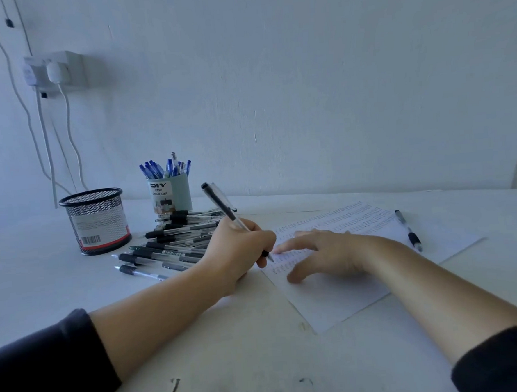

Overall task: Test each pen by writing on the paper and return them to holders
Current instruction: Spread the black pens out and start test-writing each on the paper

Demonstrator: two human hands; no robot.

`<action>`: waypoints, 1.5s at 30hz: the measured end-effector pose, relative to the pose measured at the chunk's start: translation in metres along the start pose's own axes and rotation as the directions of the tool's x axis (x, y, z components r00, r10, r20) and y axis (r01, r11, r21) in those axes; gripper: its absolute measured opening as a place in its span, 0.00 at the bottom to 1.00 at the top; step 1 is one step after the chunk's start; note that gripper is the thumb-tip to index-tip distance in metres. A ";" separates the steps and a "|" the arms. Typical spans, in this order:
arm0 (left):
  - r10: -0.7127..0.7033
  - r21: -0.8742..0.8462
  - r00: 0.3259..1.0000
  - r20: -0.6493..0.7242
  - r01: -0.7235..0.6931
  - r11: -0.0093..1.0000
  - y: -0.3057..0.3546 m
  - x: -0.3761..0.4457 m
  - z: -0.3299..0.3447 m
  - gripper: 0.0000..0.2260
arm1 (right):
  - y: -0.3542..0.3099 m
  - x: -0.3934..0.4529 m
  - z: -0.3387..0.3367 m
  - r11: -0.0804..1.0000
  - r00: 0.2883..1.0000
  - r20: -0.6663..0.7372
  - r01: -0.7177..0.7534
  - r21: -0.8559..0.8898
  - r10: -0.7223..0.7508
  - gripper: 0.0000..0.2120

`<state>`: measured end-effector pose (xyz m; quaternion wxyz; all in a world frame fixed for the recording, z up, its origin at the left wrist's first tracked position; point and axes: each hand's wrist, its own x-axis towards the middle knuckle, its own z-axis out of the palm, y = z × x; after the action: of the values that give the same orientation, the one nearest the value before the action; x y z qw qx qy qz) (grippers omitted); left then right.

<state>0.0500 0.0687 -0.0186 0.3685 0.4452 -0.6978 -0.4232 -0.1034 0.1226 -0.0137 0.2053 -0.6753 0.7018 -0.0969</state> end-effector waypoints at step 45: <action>0.106 0.203 0.993 -0.047 -0.095 0.975 -0.006 -0.001 0.006 0.09 | 0.006 0.008 0.000 1.000 1.000 0.023 0.011 0.012 -0.011 0.26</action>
<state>0.0472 0.0700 -0.0260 0.3625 0.4562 -0.7477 -0.3186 -0.1087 0.1154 -0.0171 0.2168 -0.6790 0.6951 -0.0943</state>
